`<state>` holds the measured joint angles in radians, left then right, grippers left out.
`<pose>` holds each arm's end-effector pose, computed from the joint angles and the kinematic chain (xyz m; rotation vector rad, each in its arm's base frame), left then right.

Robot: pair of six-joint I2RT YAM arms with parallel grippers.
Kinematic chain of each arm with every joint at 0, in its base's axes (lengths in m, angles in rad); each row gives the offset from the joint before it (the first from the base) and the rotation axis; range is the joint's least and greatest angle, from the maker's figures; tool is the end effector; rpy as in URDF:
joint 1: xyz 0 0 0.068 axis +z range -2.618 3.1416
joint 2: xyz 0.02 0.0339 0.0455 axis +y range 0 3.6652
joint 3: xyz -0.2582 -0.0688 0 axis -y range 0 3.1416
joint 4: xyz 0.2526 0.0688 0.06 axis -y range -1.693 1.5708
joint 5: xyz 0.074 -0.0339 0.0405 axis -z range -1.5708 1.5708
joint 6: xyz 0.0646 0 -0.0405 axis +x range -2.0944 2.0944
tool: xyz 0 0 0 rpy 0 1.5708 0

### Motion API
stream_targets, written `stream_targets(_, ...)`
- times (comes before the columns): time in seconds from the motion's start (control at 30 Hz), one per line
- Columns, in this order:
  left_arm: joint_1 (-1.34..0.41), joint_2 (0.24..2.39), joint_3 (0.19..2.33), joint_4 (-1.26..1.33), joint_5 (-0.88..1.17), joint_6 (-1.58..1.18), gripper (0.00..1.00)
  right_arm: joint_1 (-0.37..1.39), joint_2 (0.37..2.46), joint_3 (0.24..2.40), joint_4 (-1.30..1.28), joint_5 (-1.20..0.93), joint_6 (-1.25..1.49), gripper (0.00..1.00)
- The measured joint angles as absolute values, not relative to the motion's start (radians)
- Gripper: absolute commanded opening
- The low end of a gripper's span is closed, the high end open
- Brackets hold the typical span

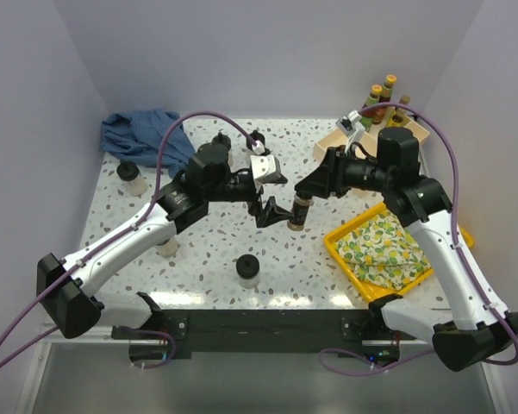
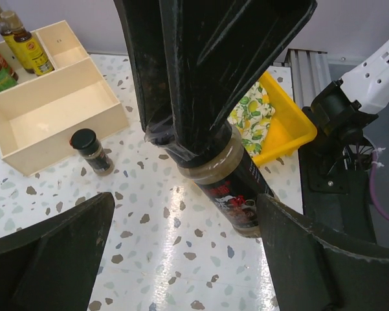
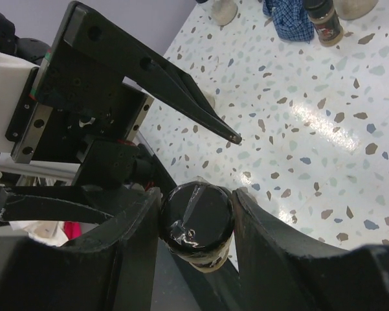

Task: Organize the condiment bottles
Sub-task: Place the bottle in the storage box.

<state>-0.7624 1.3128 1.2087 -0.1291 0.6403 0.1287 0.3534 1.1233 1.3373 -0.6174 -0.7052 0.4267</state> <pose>0.2149 -0.2586 0.3675 1.2113 1.4329 -1.0187 0.2254 0.1278 0.4102 -0.4146 2.0269 1.1890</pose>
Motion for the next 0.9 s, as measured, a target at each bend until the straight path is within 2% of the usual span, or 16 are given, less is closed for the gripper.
stream_targets(0.37,-0.761,1.305,1.180,-0.089,0.632,0.070,0.99,0.355,1.097,1.267,-0.543,-0.699,0.485,0.00)
stream_targets(0.6,-0.760,1.335,1.187,-0.061,0.711,-0.025,0.89,0.360,1.077,1.234,-0.431,-0.699,0.543,0.00)
stream_targets(0.67,-0.760,1.346,1.187,-0.043,0.722,-0.048,0.78,0.360,1.069,1.223,-0.403,-0.700,0.561,0.00)
stream_targets(0.7,-0.760,1.351,1.187,-0.033,0.723,-0.062,0.61,0.360,1.066,1.218,-0.390,-0.701,0.569,0.00)
stream_targets(0.73,-0.760,1.354,1.186,-0.023,0.725,-0.071,0.51,0.360,1.063,1.215,-0.379,-0.702,0.575,0.00)
stream_targets(0.77,-0.760,1.356,1.185,-0.012,0.726,-0.084,0.40,0.360,1.060,1.210,-0.364,-0.702,0.581,0.10)
stream_targets(0.8,-0.760,1.356,1.183,-0.001,0.727,-0.095,0.22,0.360,1.055,1.203,-0.352,-0.702,0.584,0.18)
stream_targets(0.83,-0.760,1.356,1.181,0.006,0.723,-0.105,0.14,0.359,1.050,1.196,-0.342,-0.702,0.585,0.24)
stream_targets(0.87,-0.758,1.356,1.180,0.010,0.717,-0.120,0.07,0.359,1.043,1.189,-0.333,-0.702,0.582,0.37)
stream_targets(0.9,-0.754,1.358,1.179,0.016,0.720,-0.132,0.00,0.359,1.036,1.182,-0.324,-0.699,0.583,0.44)
